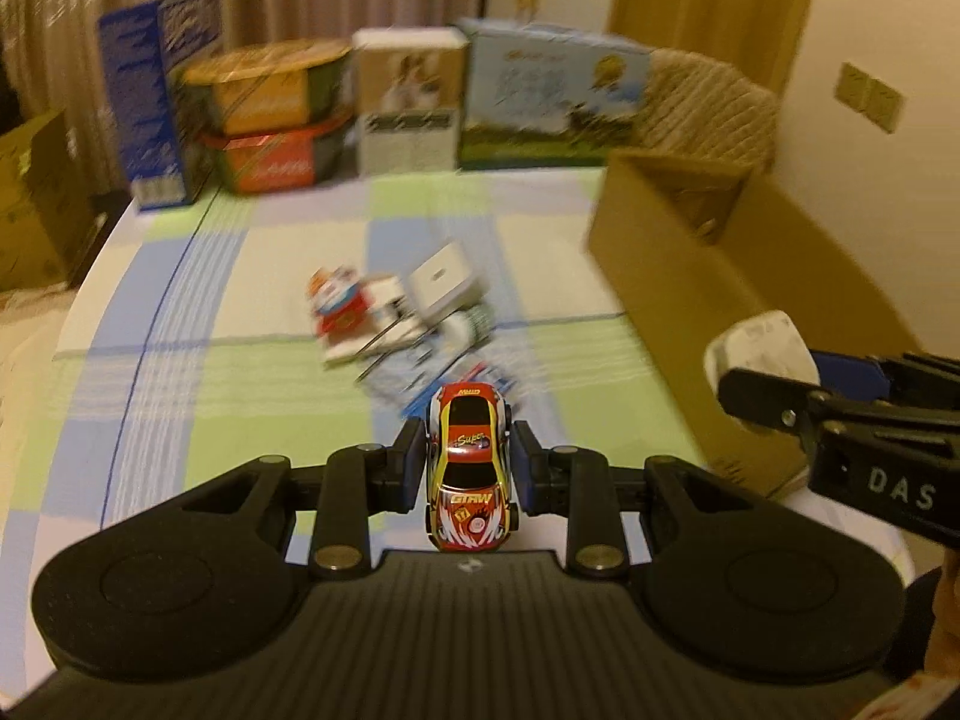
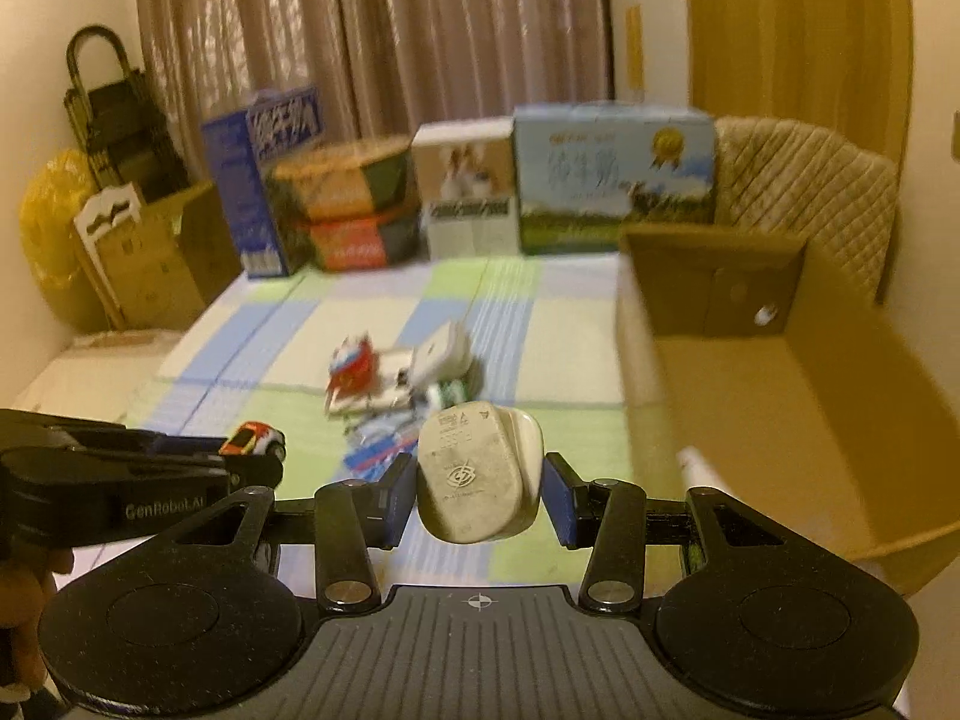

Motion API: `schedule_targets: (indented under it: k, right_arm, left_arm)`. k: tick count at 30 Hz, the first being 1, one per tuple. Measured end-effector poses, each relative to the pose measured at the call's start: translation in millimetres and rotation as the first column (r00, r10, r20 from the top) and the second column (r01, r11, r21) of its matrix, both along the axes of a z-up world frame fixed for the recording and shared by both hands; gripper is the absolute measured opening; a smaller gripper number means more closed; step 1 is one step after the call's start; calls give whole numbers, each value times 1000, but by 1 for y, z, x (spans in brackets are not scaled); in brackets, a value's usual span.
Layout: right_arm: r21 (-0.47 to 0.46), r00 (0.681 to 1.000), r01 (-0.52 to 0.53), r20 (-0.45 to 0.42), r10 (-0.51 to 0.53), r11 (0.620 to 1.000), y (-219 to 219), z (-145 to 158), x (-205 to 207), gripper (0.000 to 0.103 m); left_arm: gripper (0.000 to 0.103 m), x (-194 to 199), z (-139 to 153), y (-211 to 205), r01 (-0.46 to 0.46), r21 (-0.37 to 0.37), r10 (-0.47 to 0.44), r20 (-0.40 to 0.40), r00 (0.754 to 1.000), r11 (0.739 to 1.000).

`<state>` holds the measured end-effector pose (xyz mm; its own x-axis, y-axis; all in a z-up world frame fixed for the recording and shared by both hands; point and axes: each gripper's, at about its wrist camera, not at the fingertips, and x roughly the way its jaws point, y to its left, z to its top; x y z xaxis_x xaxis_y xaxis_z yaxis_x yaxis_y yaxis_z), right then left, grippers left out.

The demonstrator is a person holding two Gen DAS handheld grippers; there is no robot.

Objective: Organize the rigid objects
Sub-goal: 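Carry the toy car with the left gripper while the right carries the plug into the box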

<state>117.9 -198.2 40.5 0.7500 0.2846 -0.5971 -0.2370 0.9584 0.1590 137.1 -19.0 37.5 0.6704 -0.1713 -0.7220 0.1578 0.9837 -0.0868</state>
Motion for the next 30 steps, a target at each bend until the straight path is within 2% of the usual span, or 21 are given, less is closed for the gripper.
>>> schedule_targets:
  k: [6,11,15,20,30]
  right_arm:
    - [-4,994,100,54,-100,995,-62,28,3,42]
    - [-24,977,213,29,-212,977,-133,28,17,42]
    - [-16,965,261,-24,-261,965,-176,15,25,42]
    - [-8,956,286,-73,-286,958,-205,-6,33,42]
    - [24,949,298,-110,-294,954,-224,-29,43,42]
  left_arm:
    - [25,8,31,-60,129,-33,-127,39,991,991]
    - [25,23,39,-122,234,-66,-231,50,972,970]
    - [25,40,31,-169,299,-64,-298,32,954,952]
    - [25,58,5,-208,359,-33,-359,-15,933,933]
    - [26,59,-31,-224,401,45,-397,-81,914,915]
